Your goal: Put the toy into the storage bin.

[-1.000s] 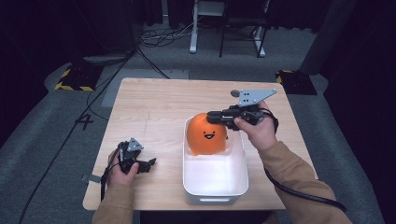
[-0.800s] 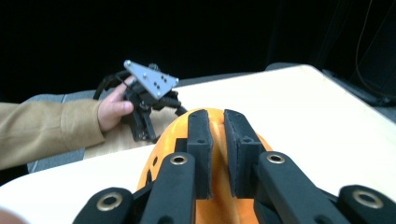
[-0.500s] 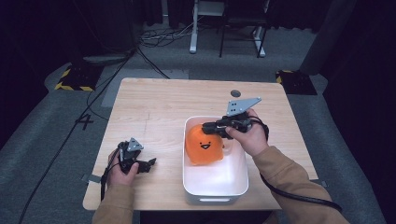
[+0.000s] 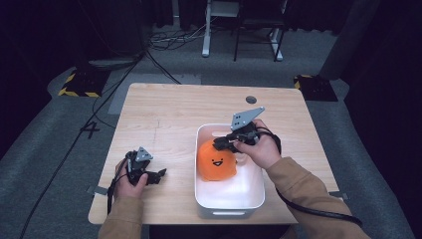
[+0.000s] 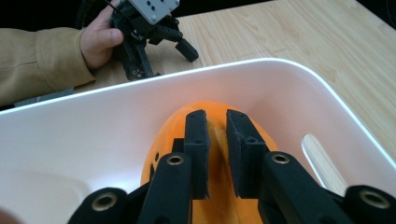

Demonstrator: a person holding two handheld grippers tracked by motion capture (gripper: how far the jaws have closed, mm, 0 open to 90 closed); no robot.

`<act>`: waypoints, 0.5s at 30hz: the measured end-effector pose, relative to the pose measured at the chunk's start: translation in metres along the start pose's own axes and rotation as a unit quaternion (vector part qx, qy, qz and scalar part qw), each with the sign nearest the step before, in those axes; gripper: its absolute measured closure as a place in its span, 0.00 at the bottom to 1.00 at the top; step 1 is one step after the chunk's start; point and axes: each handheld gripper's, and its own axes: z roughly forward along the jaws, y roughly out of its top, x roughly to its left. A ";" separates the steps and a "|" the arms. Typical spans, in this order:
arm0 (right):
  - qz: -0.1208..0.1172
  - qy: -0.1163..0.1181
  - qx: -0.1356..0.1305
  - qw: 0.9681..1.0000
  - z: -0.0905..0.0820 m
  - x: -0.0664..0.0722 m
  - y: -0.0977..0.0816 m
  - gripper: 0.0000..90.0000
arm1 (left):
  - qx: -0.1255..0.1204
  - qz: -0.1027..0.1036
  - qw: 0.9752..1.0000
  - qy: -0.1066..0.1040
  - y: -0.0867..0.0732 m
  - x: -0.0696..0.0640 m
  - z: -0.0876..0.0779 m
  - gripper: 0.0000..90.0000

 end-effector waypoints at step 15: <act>0.018 0.016 0.006 1.000 0.001 -0.003 -0.003 0.79 | 0.000 0.000 1.000 -0.001 0.000 0.000 0.000 0.16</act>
